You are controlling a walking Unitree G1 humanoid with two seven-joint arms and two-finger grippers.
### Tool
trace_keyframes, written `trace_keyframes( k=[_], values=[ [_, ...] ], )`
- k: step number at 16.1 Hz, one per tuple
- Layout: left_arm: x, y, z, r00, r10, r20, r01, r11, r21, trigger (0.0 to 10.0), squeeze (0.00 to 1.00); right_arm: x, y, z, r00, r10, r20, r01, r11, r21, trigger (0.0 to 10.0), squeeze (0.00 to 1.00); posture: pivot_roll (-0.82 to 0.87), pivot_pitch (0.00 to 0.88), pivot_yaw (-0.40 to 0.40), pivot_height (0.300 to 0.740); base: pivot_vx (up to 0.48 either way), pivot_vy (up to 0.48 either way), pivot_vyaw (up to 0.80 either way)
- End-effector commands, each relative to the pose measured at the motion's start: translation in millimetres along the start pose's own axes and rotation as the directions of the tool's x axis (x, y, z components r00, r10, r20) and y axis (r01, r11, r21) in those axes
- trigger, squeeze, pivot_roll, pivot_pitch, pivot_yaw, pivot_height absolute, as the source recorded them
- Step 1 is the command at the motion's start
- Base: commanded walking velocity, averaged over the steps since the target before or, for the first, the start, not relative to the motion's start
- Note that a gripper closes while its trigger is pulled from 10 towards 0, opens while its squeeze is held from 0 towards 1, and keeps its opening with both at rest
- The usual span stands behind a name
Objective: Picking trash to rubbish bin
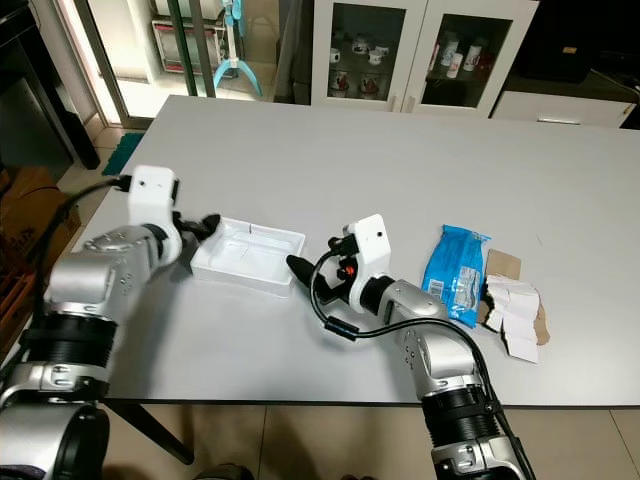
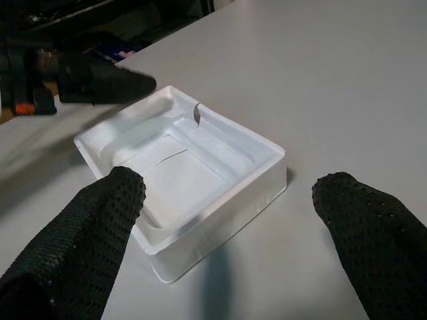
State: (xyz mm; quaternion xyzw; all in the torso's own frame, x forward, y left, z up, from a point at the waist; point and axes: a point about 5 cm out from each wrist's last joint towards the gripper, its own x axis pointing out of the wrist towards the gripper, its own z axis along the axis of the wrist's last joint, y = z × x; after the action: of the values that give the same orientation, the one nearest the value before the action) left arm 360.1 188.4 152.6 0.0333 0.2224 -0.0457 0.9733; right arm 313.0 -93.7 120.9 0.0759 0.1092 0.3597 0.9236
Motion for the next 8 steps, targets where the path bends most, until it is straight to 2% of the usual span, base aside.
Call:
trace_keyframes(
  k=[1,5,8],
  values=[
    [0.4,-6.0,-8,0.999,-0.026,-0.038,0.027,1.0,0.009,10.0,0.0,-1.4,0.9,5,1.0,0.012,0.018,-0.012,1.0,0.001,10.0,0.0,0.02,0.0,-0.048,0.74,0.0,0.0,0.0],
    [0.3,-7.3,-16,0.997,-0.032,-0.069,0.032,0.999,0.005,10.0,0.0,-1.0,2.1,5,1.0,0.019,0.02,-0.019,1.0,0.002,10.0,0.0,0.03,0.0,-0.051,0.74,0.0,0.0,0.0],
    [1.5,-9.3,-28,0.992,-0.026,-0.127,0.031,0.999,0.033,10.0,0.0,0.0,4.1,5,0.999,0.029,0.022,-0.029,1.0,0.001,10.0,0.0,0.03,0.0,-0.049,0.74,0.0,0.0,0.0]
  ],
)
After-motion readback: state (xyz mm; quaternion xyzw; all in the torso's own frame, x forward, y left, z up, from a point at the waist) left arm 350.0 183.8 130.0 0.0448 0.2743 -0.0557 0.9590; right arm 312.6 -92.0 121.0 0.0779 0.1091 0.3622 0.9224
